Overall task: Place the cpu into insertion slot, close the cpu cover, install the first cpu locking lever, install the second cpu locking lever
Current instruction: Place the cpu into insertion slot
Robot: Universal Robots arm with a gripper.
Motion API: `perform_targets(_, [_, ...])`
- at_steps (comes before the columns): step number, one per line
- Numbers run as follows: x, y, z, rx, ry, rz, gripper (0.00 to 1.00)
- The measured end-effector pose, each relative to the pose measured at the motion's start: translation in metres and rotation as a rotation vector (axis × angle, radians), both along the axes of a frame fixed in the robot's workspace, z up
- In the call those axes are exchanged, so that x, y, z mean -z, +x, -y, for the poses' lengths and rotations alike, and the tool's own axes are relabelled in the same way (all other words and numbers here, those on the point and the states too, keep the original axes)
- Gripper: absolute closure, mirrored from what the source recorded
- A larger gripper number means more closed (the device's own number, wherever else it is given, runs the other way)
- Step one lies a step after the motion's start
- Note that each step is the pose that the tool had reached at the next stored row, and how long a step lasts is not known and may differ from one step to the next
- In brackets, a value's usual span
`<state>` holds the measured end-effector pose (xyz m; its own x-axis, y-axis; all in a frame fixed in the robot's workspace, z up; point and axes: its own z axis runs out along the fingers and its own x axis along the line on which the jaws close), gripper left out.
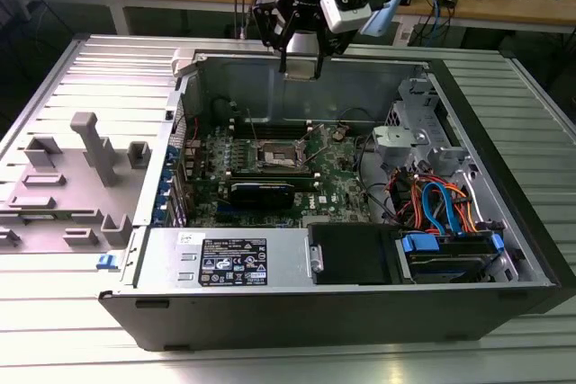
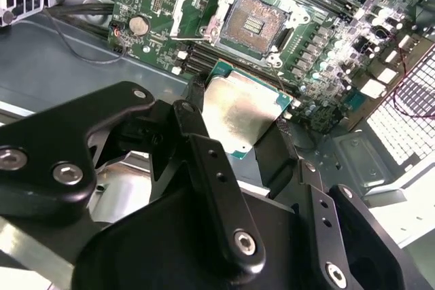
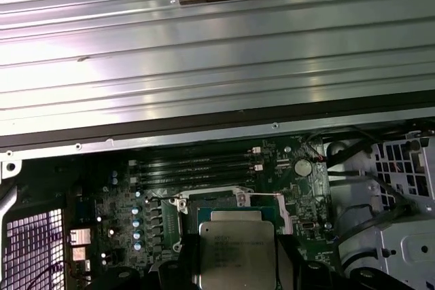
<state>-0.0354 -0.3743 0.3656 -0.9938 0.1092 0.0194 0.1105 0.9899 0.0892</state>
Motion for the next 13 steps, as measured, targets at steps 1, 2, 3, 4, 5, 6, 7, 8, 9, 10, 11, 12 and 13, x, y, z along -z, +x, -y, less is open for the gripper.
perform_targets(1, [0.0001, 0.0001, 0.0, 0.01, 0.0001, 0.0, 0.46])
perform_targets(2, [0.0002, 0.0001, 0.0001, 0.018, -0.0001, 0.0, 0.46])
perform_targets(3, [0.0003, 0.0, 0.0001, 0.025, 0.0, 0.0, 0.46])
perform_targets(4, [0.0004, 0.0001, 0.0001, 0.035, 0.0, 0.0001, 0.46])
perform_targets(5, [0.0006, 0.0001, 0.0, 0.053, 0.0, 0.0, 0.46])
perform_targets(6, [0.0007, 0.0001, 0.0, 0.065, 0.0, 0.0001, 0.46])
perform_targets(7, [0.0008, 0.0, 0.0, 0.077, 0.0, 0.0, 0.46])
perform_targets(8, [0.0011, 0.0001, 0.0, 0.105, -0.0001, 0.0001, 0.46])
perform_targets(9, [0.0013, 0.0, 0.0, 0.119, 0.0, 0.0001, 0.46])
perform_targets(10, [0.0016, 0.0001, 0.0, 0.134, 0.0, 0.0001, 0.46])
perform_targets(11, [0.0018, 0.0001, 0.0001, 0.154, -0.0001, 0.0, 0.46])
perform_targets(12, [0.0021, 0.0, 0.0005, 0.167, 0.0003, 0.0001, 0.46])
perform_targets(13, [0.0021, 0.0, 0.0014, 0.169, 0.0003, 0.0002, 0.46])
